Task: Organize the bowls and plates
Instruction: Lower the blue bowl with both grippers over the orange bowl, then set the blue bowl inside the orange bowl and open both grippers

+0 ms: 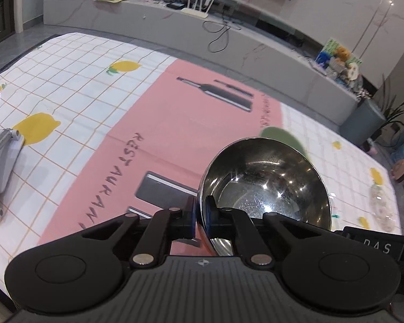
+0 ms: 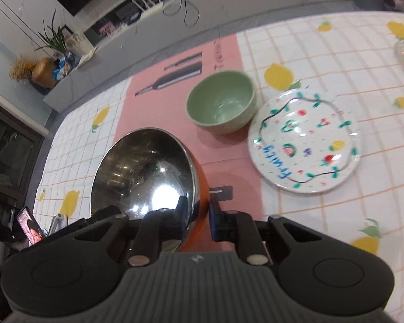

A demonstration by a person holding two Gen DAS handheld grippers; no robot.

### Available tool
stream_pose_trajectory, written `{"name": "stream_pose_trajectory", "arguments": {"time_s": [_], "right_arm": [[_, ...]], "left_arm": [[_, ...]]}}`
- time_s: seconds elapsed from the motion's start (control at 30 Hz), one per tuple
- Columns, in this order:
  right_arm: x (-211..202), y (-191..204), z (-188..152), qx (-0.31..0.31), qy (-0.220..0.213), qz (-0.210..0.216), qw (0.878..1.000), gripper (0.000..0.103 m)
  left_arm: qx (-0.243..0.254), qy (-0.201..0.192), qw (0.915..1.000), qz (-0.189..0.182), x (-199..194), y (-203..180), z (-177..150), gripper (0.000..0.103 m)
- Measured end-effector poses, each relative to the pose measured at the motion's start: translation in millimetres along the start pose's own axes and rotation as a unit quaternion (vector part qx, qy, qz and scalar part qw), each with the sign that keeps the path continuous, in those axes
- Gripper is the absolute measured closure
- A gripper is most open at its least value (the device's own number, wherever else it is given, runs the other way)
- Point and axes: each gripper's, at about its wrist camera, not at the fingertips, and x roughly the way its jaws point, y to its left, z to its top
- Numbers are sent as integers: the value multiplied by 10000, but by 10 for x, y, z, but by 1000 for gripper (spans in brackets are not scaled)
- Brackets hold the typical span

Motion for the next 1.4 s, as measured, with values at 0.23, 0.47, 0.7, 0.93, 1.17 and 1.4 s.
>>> {"name": "stream_pose_trajectory", "arguments": {"time_s": [0.23,0.47,0.7,0.93,1.17,1.4], "right_arm": [[-526,-224,-99,325,-360,102,9988,88],[-972,-428,-261,396,-602,128,9973,88],[-1210,-678,-448,500,-611,168,9967,89],[-1292,-894,-607,647,-449,189,9967,89],[-1281,-1067,-706,836,-235,168,9961,88],[-1173,-1146,-746,894,-39,99,9959,88]], "left_arm": [[316,-214,9991,-161,-328,-342,-142,96],[637,-286,9973,-248,-613,-623,-338,96],[803,-139,9961,-339,-722,-759,-591,94],[841,210,9956,-361,-710,-817,-764,94],[850,593,9940,-363,-638,-828,-901,93],[764,807,9933,-326,-560,-794,-943,92]]}}
